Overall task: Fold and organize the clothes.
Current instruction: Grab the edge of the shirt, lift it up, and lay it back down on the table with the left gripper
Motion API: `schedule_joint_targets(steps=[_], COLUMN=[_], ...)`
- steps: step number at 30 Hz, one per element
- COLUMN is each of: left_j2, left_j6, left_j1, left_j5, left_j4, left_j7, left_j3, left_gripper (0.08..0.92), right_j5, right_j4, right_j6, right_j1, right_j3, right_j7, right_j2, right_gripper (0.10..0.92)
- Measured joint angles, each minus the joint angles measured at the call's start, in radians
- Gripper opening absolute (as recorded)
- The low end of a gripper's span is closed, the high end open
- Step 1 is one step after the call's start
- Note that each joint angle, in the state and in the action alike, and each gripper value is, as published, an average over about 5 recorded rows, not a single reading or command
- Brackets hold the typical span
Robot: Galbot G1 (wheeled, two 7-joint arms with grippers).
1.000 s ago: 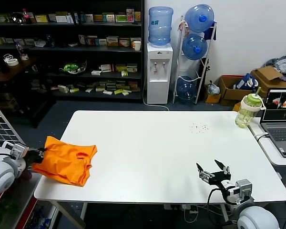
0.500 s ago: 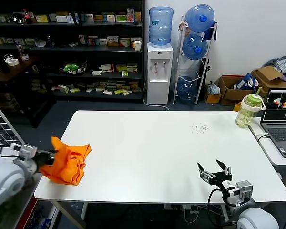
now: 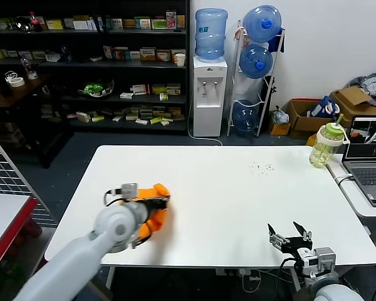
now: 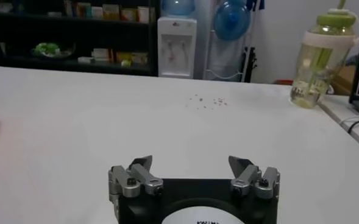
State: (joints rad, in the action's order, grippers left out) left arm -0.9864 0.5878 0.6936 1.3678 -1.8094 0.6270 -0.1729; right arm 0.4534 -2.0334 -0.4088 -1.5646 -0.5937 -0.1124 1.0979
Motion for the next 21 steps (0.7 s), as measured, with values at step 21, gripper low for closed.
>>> schedule_joint_targets(steps=[21], left_j2=[-0.401], left_j6=[0.011], left_j1=[-0.184], left_j5=[-0.054], left_j4=[0.259], left_j7=[0.101], left_j3=[-0.201], left_gripper=[0.194], right_j5=[0.013], right_j4=[0.021], right_j6=[0.021], right_j1=[0.007], right_j3=[-0.012], right_j7=[0.011], right_j2=[0.0], right_gripper=[0.823])
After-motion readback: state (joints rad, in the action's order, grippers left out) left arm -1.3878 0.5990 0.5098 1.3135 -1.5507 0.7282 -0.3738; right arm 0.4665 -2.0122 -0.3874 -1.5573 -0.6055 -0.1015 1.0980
